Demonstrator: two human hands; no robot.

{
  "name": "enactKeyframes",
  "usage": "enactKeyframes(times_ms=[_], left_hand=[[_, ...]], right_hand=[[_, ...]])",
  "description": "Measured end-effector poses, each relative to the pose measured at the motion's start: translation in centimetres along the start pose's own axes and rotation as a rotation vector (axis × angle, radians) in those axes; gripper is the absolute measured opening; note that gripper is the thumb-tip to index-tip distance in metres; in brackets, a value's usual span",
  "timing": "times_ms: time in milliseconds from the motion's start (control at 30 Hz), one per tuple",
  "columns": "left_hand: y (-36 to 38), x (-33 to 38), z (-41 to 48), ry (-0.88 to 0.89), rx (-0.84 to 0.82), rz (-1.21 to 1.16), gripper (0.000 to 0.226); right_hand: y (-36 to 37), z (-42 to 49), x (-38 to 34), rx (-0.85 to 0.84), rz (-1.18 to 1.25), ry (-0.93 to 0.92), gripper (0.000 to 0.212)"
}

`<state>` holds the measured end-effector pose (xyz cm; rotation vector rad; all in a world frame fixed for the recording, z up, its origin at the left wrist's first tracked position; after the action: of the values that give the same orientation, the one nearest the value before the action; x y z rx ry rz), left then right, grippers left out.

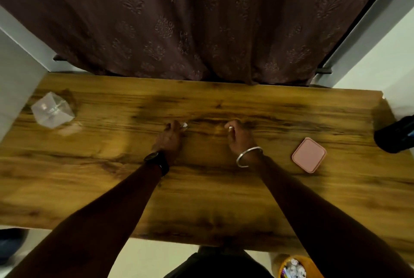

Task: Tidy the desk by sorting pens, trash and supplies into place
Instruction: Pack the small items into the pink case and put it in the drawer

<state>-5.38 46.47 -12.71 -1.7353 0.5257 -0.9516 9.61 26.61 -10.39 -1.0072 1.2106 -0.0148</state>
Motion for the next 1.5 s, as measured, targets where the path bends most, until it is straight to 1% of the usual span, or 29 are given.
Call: enactKeyframes(times_ms=[67, 100, 200, 267, 367, 400, 500, 533, 633, 733, 767, 800, 867, 900, 933, 1033, 1067, 1133, 1200, 1333, 1400, 1500], left_hand=[[-1.0, -0.3, -1.1, -0.006, 0.06, -0.068, 0.021], [-1.7, -0.4, -1.6, -0.01, 0.092, -0.102, 0.021], [-4.2, -0.3, -3.2, 0.039, 0.224, -0.188, 0.033], [-5.5, -1.0, -4.1, 0.064, 0.285, -0.185, 0.034], [-7.1, -3.2, -5.3, 0.01, 0.323, -0.207, 0.034], [-7.8, -3.9, -5.7, -0.002, 0.339, -0.22, 0.038], [-9.9, -6.4, -7.2, -0.02, 0.408, -0.234, 0.065], [-10.6, -7.4, -7.7, -0.021, 0.438, -0.229, 0.068], [-12.9, -10.9, -8.6, -0.089, 0.521, -0.172, 0.059], [-15.0, -14.4, -9.3, -0.158, 0.591, -0.086, 0.065], [-15.2, -16.2, -9.1, -0.188, 0.593, -0.077, 0.064], [-15.2, -18.4, -8.9, -0.237, 0.572, -0.094, 0.058], [-15.0, -22.9, -8.5, -0.359, 0.526, -0.197, 0.034], [-15.1, -24.8, -8.4, -0.41, 0.516, -0.256, 0.026], [-15.4, -26.4, -8.4, -0.45, 0.506, -0.306, 0.027], [-16.6, -30.3, -7.9, -0.557, 0.455, -0.412, 0.053], [-17.0, -31.5, -7.7, -0.582, 0.465, -0.449, 0.06], [-18.1, -33.4, -7.3, -0.593, 0.515, -0.492, 0.066], [-18.7, -35.1, -6.9, -0.607, 0.525, -0.499, 0.067], [-19.2, -37.3, -5.8, -0.666, 0.457, -0.431, 0.06], [-19.2, -37.9, -5.2, -0.677, 0.443, -0.407, 0.057], [-18.7, -38.7, -4.6, -0.696, 0.436, -0.463, 0.049]], right_hand=[[0.6, 0.1, -0.8, -0.031, 0.028, 0.06, 0.019], [1.0, 0.2, -1.3, -0.065, 0.028, 0.077, 0.022], [3.4, 0.3, -3.8, -0.213, 0.098, 0.055, 0.025], [4.9, 0.5, -5.6, -0.274, 0.139, 0.049, 0.025], [6.9, 0.6, -9.2, -0.298, 0.116, -0.029, 0.02], [7.7, 0.7, -10.3, -0.296, 0.114, -0.057, 0.021], [10.2, 0.9, -13.7, -0.313, 0.109, -0.123, 0.024], [11.3, 1.0, -14.7, -0.325, 0.111, -0.141, 0.025], [14.8, 1.7, -17.5, -0.374, 0.112, -0.164, 0.019], [18.5, 2.5, -20.3, -0.408, 0.125, -0.18, 0.014], [19.7, 2.8, -21.3, -0.415, 0.123, -0.187, 0.012], [20.9, 3.2, -22.2, -0.423, 0.111, -0.19, 0.009], [23.4, 3.9, -24.0, -0.436, 0.102, -0.167, 0.005], [24.6, 4.3, -24.8, -0.439, 0.105, -0.149, 0.004], [25.8, 4.7, -25.6, -0.441, 0.102, -0.125, 0.006], [29.6, 6.2, -28.3, -0.441, 0.092, -0.083, 0.011], [30.8, 6.8, -29.3, -0.438, 0.087, -0.084, 0.014], [33.1, 7.8, -31.0, -0.442, 0.103, -0.072, 0.022], [35.3, 8.7, -32.4, -0.443, 0.139, -0.056, 0.026], [38.0, 10.3, -34.5, -0.39, 0.217, -0.026, 0.027], [39.0, 10.9, -35.0, -0.385, 0.24, -0.009, 0.03], [40.2, 11.1, -35.2, -0.405, 0.257, 0.021, 0.035]])
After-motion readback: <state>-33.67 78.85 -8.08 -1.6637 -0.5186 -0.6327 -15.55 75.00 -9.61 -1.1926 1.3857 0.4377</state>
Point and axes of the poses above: each hand's wrist, its own z-axis towards the middle knuckle, its own y-axis out of the palm, x = y × z, the point moved 9 cm from there along z, towards the middle knuckle, and after that the axes turned 5 degrees about z, right-handed, at the moved point
